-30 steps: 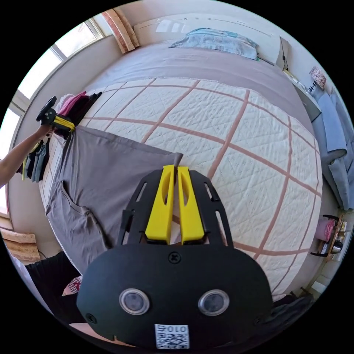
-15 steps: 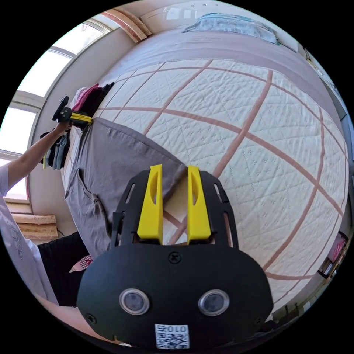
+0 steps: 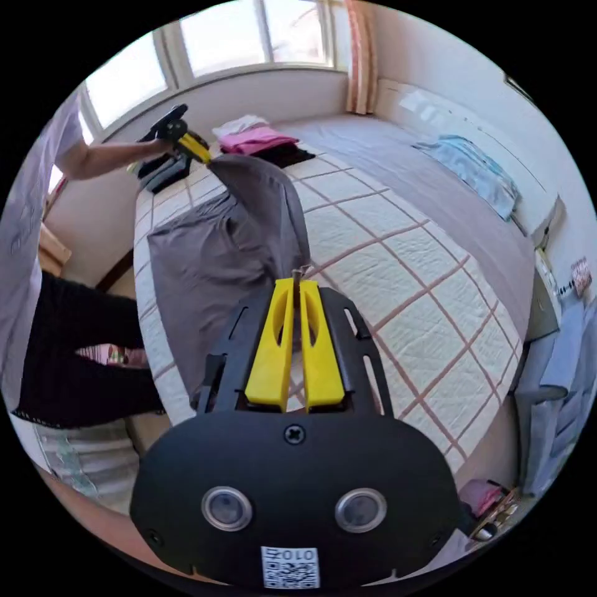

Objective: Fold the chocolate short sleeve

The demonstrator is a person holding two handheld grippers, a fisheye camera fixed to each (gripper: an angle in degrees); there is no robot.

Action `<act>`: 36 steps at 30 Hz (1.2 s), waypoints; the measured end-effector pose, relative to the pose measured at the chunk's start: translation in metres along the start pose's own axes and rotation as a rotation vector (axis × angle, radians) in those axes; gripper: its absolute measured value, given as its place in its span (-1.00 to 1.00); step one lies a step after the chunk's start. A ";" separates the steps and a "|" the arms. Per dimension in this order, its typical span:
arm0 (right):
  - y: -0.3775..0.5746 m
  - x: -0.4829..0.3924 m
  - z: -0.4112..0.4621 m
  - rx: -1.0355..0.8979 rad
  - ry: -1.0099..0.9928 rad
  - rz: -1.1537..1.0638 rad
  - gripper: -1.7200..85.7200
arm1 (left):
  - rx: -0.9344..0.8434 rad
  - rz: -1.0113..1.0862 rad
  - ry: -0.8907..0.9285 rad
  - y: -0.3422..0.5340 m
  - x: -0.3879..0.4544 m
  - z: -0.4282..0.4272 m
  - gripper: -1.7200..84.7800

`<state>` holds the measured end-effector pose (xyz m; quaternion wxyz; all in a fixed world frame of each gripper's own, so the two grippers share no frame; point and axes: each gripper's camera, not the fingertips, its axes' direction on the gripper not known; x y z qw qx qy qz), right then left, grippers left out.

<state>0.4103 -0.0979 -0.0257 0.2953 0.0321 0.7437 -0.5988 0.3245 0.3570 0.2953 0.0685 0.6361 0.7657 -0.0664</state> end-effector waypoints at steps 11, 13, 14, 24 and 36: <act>0.032 -0.089 0.107 -0.398 -0.074 -0.119 -0.89 | -0.223 0.211 0.068 0.090 0.159 0.080 -0.96; 0.030 -0.091 0.101 -0.381 -0.056 -0.118 -0.90 | -0.211 0.222 0.046 0.094 0.160 0.081 -0.96; 0.030 -0.092 0.095 -0.361 -0.048 -0.101 -0.91 | -0.211 0.227 0.043 0.097 0.161 0.082 -0.96; 0.040 -0.108 0.074 -0.304 -0.057 0.037 -0.93 | -0.296 0.305 0.129 0.146 0.184 0.100 -0.96; 0.111 -0.149 0.104 -0.407 0.022 0.143 -0.93 | -0.169 0.123 0.242 0.133 0.154 0.174 -0.96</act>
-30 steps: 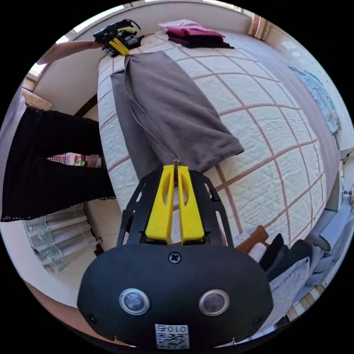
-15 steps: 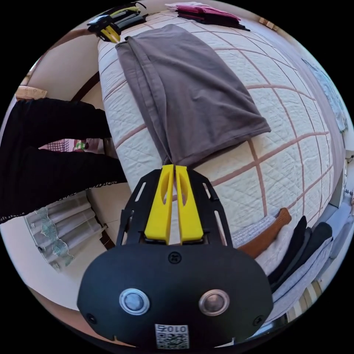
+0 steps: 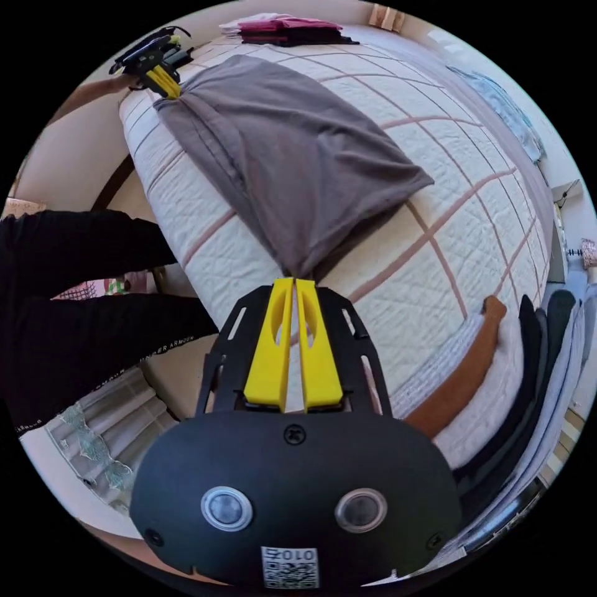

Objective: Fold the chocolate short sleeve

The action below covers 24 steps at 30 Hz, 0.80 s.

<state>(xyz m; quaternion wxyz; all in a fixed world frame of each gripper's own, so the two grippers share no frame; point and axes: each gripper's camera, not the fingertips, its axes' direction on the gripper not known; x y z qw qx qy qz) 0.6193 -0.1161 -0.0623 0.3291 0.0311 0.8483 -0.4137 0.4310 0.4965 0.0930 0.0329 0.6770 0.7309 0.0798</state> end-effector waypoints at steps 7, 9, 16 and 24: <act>0.014 0.029 -0.015 0.053 0.011 0.199 -0.92 | -0.029 0.054 0.032 0.040 0.002 0.020 -0.96; -0.009 0.055 -0.018 0.096 0.012 0.342 -0.91 | -0.089 0.116 0.176 0.047 0.007 0.036 -0.96; -0.059 0.154 0.002 0.300 -0.282 0.660 -0.81 | 0.245 -0.704 0.229 0.140 -0.112 0.027 -0.90; -0.068 0.179 0.058 0.260 -0.406 0.850 -0.87 | 0.422 -1.125 0.398 0.202 -0.225 0.093 -0.83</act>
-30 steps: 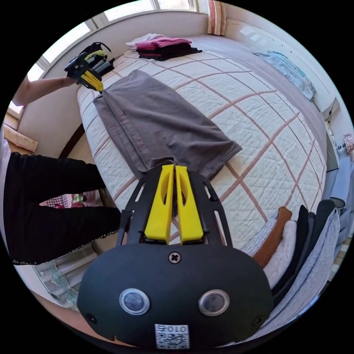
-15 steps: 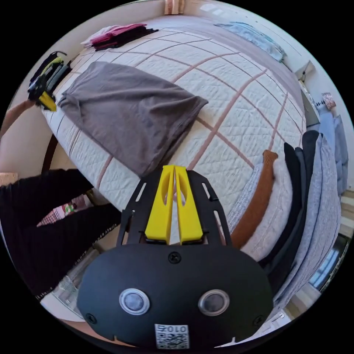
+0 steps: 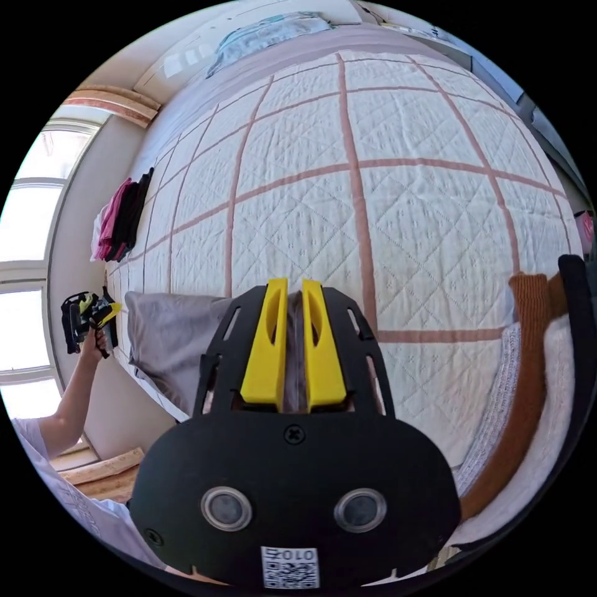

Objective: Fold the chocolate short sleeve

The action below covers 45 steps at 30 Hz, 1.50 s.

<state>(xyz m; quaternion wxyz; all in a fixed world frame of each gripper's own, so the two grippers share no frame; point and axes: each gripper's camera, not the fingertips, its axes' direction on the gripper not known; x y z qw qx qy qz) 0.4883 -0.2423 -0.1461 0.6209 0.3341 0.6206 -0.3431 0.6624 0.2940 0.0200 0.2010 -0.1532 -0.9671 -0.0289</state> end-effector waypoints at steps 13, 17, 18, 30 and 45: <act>0.016 0.017 -0.022 0.132 0.151 0.026 -0.89 | -0.079 0.090 0.057 -0.020 -0.032 0.049 -0.96; 0.012 0.026 0.004 0.005 -0.057 0.012 -0.80 | -0.058 0.061 0.189 -0.012 -0.053 0.050 -0.96; 0.016 0.023 0.011 -0.017 -0.030 0.016 -0.80 | -0.049 0.061 0.183 -0.011 -0.054 0.049 -0.96; 0.032 0.002 0.029 -0.003 0.037 0.026 -0.92 | -0.045 0.122 0.031 -0.010 -0.022 0.042 -0.97; 0.029 -0.032 0.069 0.095 0.217 -0.139 -0.88 | 0.071 0.073 -0.073 0.018 0.025 0.030 -0.96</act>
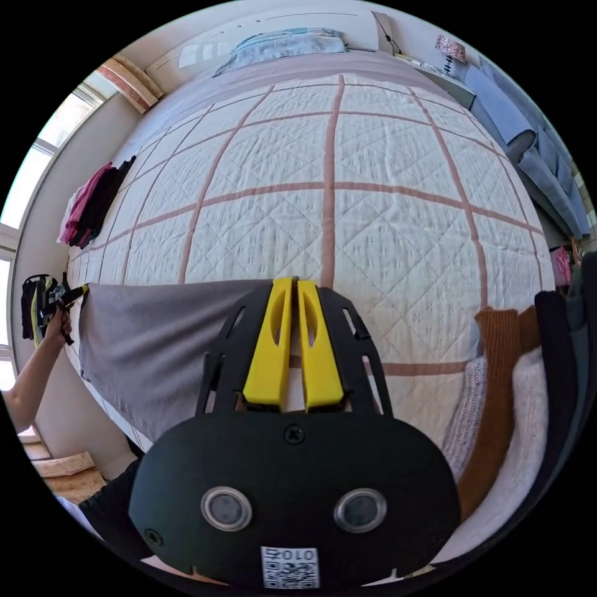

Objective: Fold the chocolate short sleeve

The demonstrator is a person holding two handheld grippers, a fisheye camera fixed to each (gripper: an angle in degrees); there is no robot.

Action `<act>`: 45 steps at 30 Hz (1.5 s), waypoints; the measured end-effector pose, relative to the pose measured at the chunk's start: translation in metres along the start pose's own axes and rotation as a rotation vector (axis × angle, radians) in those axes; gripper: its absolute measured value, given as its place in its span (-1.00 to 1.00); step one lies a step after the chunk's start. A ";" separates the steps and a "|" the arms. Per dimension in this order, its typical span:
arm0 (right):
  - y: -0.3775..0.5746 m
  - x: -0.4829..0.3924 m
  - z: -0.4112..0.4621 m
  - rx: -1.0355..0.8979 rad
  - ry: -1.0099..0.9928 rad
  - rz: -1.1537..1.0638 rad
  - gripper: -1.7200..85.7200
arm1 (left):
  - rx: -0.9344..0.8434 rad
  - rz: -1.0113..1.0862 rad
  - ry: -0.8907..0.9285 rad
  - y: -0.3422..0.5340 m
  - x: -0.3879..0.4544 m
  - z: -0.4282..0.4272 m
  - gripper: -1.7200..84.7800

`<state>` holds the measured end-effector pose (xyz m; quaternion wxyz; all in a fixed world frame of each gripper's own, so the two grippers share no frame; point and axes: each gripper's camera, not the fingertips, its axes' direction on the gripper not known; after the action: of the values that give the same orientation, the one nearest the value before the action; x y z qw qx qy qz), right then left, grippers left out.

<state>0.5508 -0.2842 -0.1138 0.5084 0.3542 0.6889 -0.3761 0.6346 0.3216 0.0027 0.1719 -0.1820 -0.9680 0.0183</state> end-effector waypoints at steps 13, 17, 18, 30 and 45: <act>0.131 -0.074 -0.065 0.040 0.012 -0.065 -0.87 | -0.227 0.535 -0.164 0.116 0.161 -0.051 -0.95; 0.165 -0.080 -0.020 -0.069 0.049 -0.005 -0.89 | -0.266 0.506 -0.177 0.135 0.181 -0.032 -0.96; 0.174 -0.075 -0.004 -0.102 0.066 -0.006 -0.90 | -0.266 0.494 -0.169 0.134 0.182 -0.032 -0.96; 0.217 0.001 -0.040 0.049 -0.102 0.265 -0.75 | -0.112 0.546 -0.100 0.140 0.296 -0.084 -0.93; 0.201 0.081 -0.034 -0.086 -0.541 0.441 -0.82 | -0.046 1.335 -0.126 0.259 0.634 -0.003 -0.76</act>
<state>0.6918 -0.1520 -0.2173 0.7558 0.3603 0.4516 -0.3081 0.1711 0.7908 0.1867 0.0632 -0.7439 -0.6561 0.1106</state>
